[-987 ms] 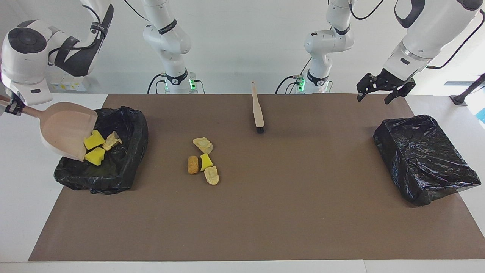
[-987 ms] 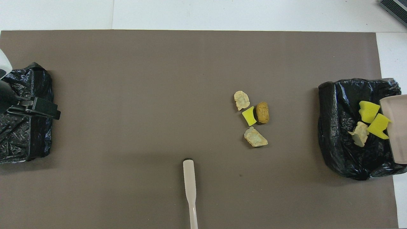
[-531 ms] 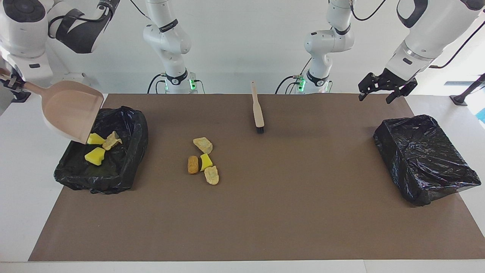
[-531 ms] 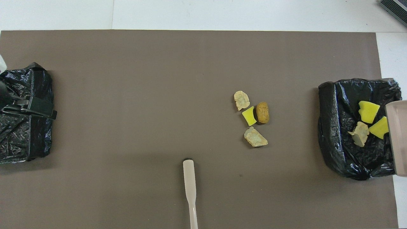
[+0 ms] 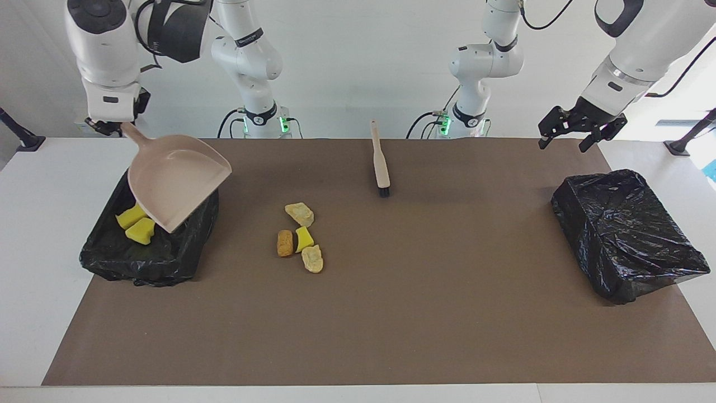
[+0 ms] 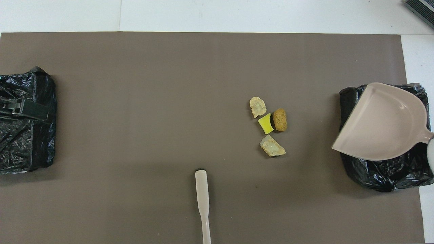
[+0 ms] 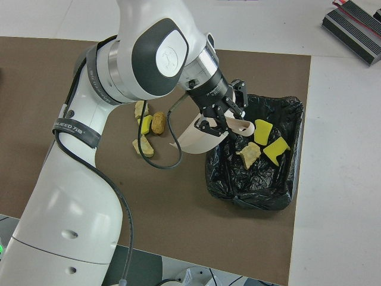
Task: Sweep and dump trash in bin
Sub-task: 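Bring the empty dustpan back to the table center with the right gripper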
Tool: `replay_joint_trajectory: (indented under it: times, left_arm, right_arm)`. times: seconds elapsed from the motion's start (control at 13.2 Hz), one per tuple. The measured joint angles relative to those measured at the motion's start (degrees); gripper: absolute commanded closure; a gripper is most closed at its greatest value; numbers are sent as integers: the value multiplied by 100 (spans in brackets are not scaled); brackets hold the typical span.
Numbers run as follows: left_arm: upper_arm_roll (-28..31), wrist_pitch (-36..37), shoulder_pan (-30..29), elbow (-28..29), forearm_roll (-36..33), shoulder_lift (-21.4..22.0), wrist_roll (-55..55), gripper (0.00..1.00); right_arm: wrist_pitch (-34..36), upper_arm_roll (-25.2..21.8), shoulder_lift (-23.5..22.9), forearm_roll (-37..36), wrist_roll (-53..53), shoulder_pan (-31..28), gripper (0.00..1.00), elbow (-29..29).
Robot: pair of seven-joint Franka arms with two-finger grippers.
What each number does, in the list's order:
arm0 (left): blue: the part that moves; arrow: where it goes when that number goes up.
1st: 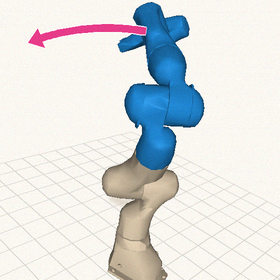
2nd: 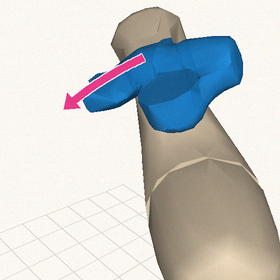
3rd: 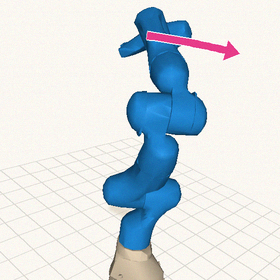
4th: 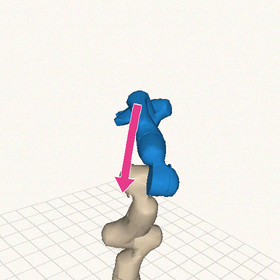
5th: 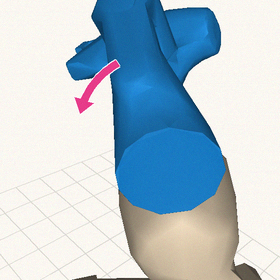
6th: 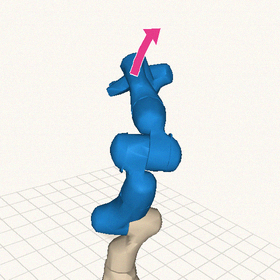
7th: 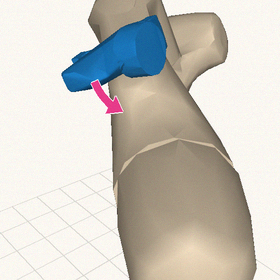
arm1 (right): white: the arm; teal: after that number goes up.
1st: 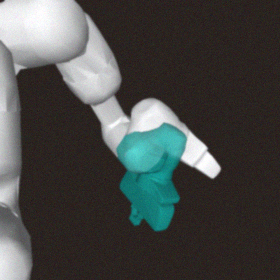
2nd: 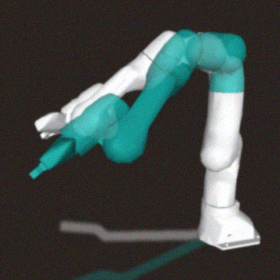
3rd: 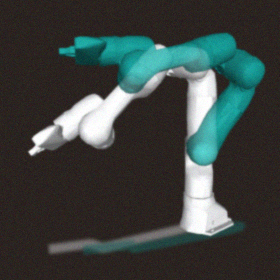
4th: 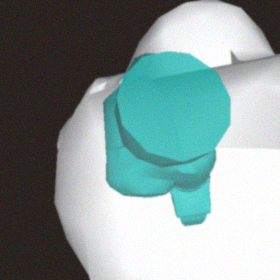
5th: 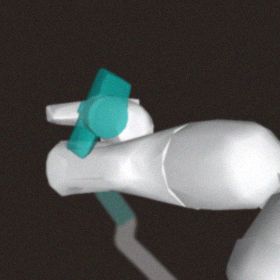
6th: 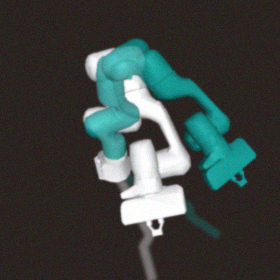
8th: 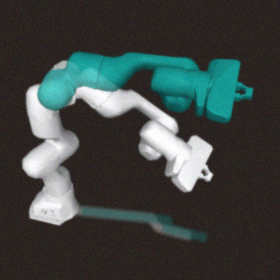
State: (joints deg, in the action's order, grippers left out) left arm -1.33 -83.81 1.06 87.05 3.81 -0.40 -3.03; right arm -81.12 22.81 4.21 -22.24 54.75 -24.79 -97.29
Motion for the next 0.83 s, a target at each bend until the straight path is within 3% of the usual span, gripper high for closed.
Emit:
replay_joint_trajectory:
  times: [0.15, 0.38, 0.83]
  left_arm:
    - [0, -2, 5, 1, -1, 0, -71, 0]
    - [0, -1, 11, 7, -3, 0, -141, 0]
    - [9, -135, 12, 69, -93, -1, -156, 0]
  right_arm:
    - [17, 406, 25, 633, -1604, 83, 100, 1]
    - [-211, 559, -174, 1312, -4105, 919, 100, -40]
    - [-1888, 586, -1490, 1937, -7745, 2618, 100, -63]
